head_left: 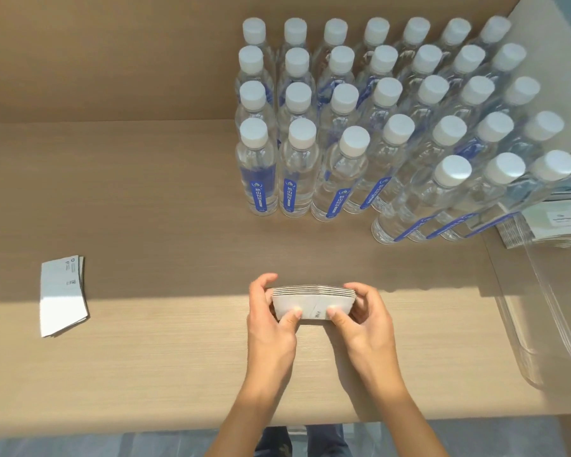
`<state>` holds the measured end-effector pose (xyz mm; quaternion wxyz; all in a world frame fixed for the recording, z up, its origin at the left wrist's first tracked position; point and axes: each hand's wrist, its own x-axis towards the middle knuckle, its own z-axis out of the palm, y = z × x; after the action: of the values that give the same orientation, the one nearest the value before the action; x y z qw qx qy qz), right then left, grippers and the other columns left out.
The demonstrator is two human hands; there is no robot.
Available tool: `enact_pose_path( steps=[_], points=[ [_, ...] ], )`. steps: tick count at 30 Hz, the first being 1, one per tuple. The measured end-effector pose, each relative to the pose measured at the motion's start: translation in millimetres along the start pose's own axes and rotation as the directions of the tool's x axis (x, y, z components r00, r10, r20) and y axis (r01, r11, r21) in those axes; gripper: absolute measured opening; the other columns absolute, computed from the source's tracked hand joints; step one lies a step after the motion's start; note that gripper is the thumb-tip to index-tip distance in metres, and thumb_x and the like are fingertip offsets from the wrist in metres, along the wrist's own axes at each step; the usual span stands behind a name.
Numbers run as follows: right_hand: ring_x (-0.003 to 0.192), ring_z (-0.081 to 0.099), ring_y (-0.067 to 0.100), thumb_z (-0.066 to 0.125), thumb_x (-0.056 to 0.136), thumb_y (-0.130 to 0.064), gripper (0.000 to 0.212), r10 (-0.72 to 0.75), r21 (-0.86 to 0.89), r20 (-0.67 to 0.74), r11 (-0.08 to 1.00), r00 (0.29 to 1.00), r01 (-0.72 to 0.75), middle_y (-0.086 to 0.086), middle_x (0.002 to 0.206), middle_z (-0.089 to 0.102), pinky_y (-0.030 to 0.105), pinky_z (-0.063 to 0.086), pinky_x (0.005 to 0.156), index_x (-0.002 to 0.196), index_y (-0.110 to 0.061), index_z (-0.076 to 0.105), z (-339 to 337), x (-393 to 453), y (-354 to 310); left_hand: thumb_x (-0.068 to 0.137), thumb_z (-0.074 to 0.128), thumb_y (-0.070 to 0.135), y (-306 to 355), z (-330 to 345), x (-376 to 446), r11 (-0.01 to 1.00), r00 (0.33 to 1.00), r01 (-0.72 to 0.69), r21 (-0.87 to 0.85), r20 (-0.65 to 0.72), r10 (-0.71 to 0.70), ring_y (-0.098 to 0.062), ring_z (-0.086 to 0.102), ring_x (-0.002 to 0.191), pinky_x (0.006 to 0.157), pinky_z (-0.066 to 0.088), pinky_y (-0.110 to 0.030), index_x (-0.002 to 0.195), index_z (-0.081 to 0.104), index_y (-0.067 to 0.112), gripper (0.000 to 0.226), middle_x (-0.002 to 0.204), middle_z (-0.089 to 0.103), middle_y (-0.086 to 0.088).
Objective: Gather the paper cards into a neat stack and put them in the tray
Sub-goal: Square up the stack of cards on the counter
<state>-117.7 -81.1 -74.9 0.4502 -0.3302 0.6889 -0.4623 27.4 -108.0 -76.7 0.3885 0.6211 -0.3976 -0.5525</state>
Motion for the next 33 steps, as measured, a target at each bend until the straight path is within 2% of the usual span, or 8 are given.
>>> enact_pose_path(
  steps=[4, 8, 12, 15, 18, 20, 28, 33],
  points=[
    [0.088, 0.07, 0.005, 0.074, 0.081, -0.008, 0.041, 0.104, -0.142, -0.094, 0.983, 0.99, -0.117, -0.002, 0.105, 0.073, 0.022, 0.056, 0.077, 0.118, -0.021, 0.062, 4.0, 13.3, -13.9, 0.083, 0.073, -0.009, 19.8, 7.0, 10.7, 0.99, 0.987, 0.132, 0.059, -0.102, -0.125, -0.017, 0.074, 0.093, 0.071, 0.058, -0.022, 0.103, 0.055, 0.033, 0.05, 0.104, 0.073, -0.001],
    [0.094, 0.068, 0.019, 0.071, 0.082, -0.011, 0.044, 0.156, -0.291, -0.125, 0.938, 0.98, -0.186, 0.01, 0.112, 0.069, 0.028, 0.053, 0.081, 0.125, -0.009, 0.061, 8.1, 27.9, -30.0, 0.082, 0.08, 0.003, 32.1, 12.4, 20.9, 0.945, 0.964, 0.238, 0.225, -0.171, -0.202, -0.027, 0.071, 0.102, 0.089, 0.058, -0.045, 0.115, 0.062, 0.012, 0.039, 0.11, 0.071, -0.007],
    [0.109, 0.065, 0.026, 0.072, 0.082, -0.013, 0.048, 0.155, -0.402, -0.154, 0.893, 0.976, -0.205, 0.009, 0.115, 0.071, 0.031, 0.051, 0.089, 0.128, -0.007, 0.061, 12.0, 44.5, -44.0, 0.08, 0.081, 0.015, 46.7, 18.7, 34.1, 0.889, 0.959, 0.262, 0.375, -0.207, -0.195, -0.029, 0.067, 0.109, 0.094, 0.054, -0.045, 0.118, 0.064, 0.008, 0.042, 0.114, 0.071, -0.008],
    [0.108, 0.063, 0.027, 0.07, 0.083, -0.013, 0.036, 0.15, -0.453, -0.167, 0.866, 0.974, -0.211, 0.009, 0.109, 0.071, 0.025, 0.044, 0.079, 0.118, -0.007, 0.064, 13.8, 50.2, -46.9, 0.082, 0.079, 0.02, 51.9, 24.0, 39.3, 0.847, 0.962, 0.261, 0.462, -0.199, -0.188, -0.029, 0.066, 0.11, 0.093, 0.054, -0.04, 0.121, 0.065, 0.009, 0.043, 0.12, 0.069, -0.008],
    [0.112, 0.058, 0.029, 0.067, 0.086, -0.015, 0.034, 0.158, -0.481, -0.173, 0.848, 0.972, -0.223, 0.011, 0.114, 0.066, 0.028, 0.044, 0.081, 0.119, -0.009, 0.062, 15.9, 48.9, -43.7, 0.083, 0.077, 0.024, 53.1, 27.7, 37.5, 0.782, 0.965, 0.247, 0.572, -0.217, -0.147, -0.031, 0.065, 0.111, 0.086, 0.053, -0.036, 0.117, 0.065, 0.009, 0.038, 0.118, 0.068, -0.009],
    [0.113, 0.055, 0.029, 0.066, 0.088, -0.018, 0.035, 0.161, -0.513, -0.181, 0.826, 0.97, -0.233, 0.012, 0.117, 0.062, 0.029, 0.042, 0.081, 0.122, -0.009, 0.06, 17.9, 47.0, -41.7, 0.085, 0.075, 0.024, 50.5, 29.4, 34.5, 0.753, 0.971, 0.216, 0.622, -0.214, -0.102, -0.032, 0.06, 0.117, 0.09, 0.051, -0.038, 0.12, 0.064, 0.009, 0.04, 0.12, 0.063, -0.01],
    [0.114, 0.053, 0.033, 0.066, 0.092, -0.021, 0.035, 0.162, -0.515, -0.199, 0.822, 0.967, -0.244, 0.013, 0.12, 0.052, 0.035, 0.042, 0.088, 0.122, -0.006, 0.056, 21.9, 40.3, -41.0, 0.086, 0.075, 0.024, 46.8, 30.3, 32.2, 0.766, 0.973, 0.203, 0.609, -0.212, -0.089, -0.032, 0.055, 0.123, 0.097, 0.045, -0.037, 0.129, 0.059, 0.008, 0.049, 0.125, 0.058, -0.012],
    [0.111, 0.055, 0.029, 0.06, 0.091, -0.023, 0.05, 0.197, -0.347, -0.283, 0.891, 0.939, -0.292, 0.013, 0.132, 0.048, 0.037, 0.046, 0.095, 0.137, -0.005, 0.048, 4.5, 33.1, -53.2, 0.089, 0.07, 0.036, 50.6, 9.1, 19.6, 0.839, 0.964, 0.189, 0.51, -0.261, -0.059, -0.03, 0.056, 0.122, 0.096, 0.044, -0.035, 0.145, 0.047, 0.005, 0.069, 0.131, 0.052, -0.01]
  ],
)
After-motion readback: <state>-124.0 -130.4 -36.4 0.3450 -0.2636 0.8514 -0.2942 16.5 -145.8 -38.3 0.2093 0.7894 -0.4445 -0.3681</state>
